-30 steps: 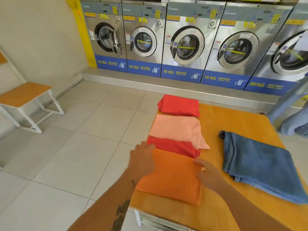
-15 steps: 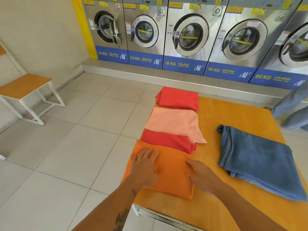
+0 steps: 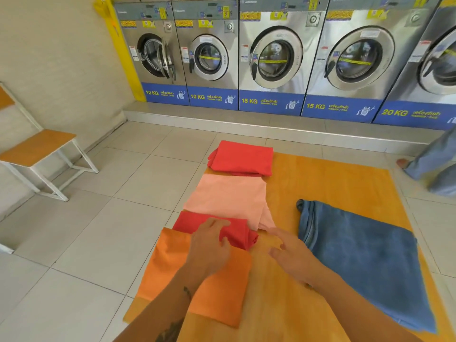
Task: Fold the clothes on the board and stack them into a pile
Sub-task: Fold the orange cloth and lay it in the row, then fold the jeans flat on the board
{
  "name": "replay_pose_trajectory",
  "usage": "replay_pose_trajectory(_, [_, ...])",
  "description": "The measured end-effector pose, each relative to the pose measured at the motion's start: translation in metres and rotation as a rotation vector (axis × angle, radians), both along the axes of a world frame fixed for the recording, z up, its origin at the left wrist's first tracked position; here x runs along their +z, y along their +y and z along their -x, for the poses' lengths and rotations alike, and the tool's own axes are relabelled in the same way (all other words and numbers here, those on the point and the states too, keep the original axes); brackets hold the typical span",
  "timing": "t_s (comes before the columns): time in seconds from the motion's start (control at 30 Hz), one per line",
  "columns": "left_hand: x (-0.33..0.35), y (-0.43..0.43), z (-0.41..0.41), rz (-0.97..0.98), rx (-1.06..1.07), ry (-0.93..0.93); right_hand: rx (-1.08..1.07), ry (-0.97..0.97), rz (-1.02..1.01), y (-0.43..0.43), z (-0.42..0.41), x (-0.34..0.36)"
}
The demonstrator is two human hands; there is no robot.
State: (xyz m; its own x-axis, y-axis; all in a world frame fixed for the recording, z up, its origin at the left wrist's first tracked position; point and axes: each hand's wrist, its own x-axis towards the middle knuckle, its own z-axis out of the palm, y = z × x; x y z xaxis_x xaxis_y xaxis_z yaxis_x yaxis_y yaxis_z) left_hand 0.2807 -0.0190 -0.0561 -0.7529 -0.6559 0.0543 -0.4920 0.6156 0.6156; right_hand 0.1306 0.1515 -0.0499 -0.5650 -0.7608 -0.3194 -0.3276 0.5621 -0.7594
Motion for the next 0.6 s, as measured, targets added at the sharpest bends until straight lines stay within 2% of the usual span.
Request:
replay_pose_trajectory(0.33, [0.02, 0.073, 0.107, -0.108, -0.119, 0.145, -0.224, 0.012, 0.02, 0.088, 0.09, 0.013])
replay_pose_trajectory(0.47, [0.01, 0.099, 0.145, -0.203, -0.134, 0.05, -0.343, 0.096, -0.035, 0.134, 0.129, 0.007])
replay_pose_trajectory(0.6, [0.0, 0.122, 0.167, -0.349, -0.184, -0.081, -0.495, 0.275, -0.287, 0.177, 0.152, -0.008])
